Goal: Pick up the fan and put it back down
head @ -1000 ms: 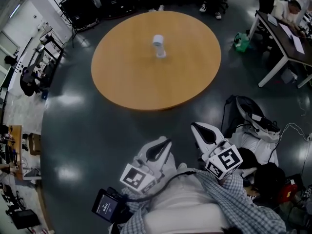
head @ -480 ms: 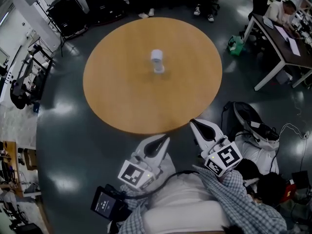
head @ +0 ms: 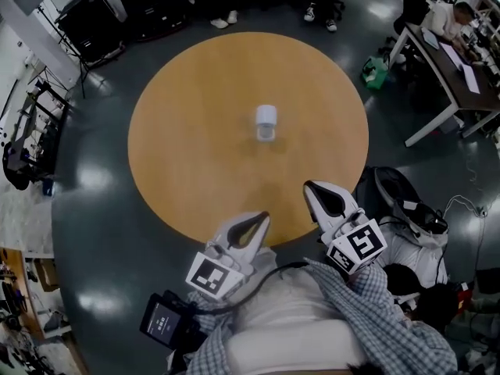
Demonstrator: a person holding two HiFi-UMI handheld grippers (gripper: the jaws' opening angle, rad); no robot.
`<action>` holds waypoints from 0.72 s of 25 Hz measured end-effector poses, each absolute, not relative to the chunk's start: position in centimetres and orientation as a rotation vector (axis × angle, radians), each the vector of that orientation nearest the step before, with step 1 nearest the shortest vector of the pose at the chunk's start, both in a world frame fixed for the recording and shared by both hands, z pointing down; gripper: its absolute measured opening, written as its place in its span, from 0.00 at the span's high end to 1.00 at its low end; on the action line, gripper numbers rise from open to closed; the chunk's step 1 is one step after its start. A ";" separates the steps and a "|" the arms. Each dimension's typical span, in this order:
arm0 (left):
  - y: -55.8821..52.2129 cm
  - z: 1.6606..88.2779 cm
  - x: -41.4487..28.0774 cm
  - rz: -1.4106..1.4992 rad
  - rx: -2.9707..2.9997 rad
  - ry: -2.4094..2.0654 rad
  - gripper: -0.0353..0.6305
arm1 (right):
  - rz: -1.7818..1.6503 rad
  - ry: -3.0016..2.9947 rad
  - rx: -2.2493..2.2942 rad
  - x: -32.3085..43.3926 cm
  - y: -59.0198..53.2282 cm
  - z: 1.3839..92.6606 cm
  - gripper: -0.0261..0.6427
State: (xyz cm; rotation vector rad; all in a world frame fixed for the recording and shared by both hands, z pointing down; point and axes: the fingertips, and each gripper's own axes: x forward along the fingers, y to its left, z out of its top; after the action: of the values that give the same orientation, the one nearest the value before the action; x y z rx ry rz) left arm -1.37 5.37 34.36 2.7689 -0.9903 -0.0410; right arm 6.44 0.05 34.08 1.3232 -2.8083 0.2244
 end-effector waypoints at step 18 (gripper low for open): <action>-5.0 37.2 -3.7 -0.084 2.601 -1.129 0.95 | 0.122 -2.734 0.980 4.7 -12.3 41.6 0.94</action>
State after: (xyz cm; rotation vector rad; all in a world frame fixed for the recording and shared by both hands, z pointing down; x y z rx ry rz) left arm -3.72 -4.97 37.16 2.6014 -1.1290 -0.0842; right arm 4.70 -12.33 41.63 0.9805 -2.7339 0.1224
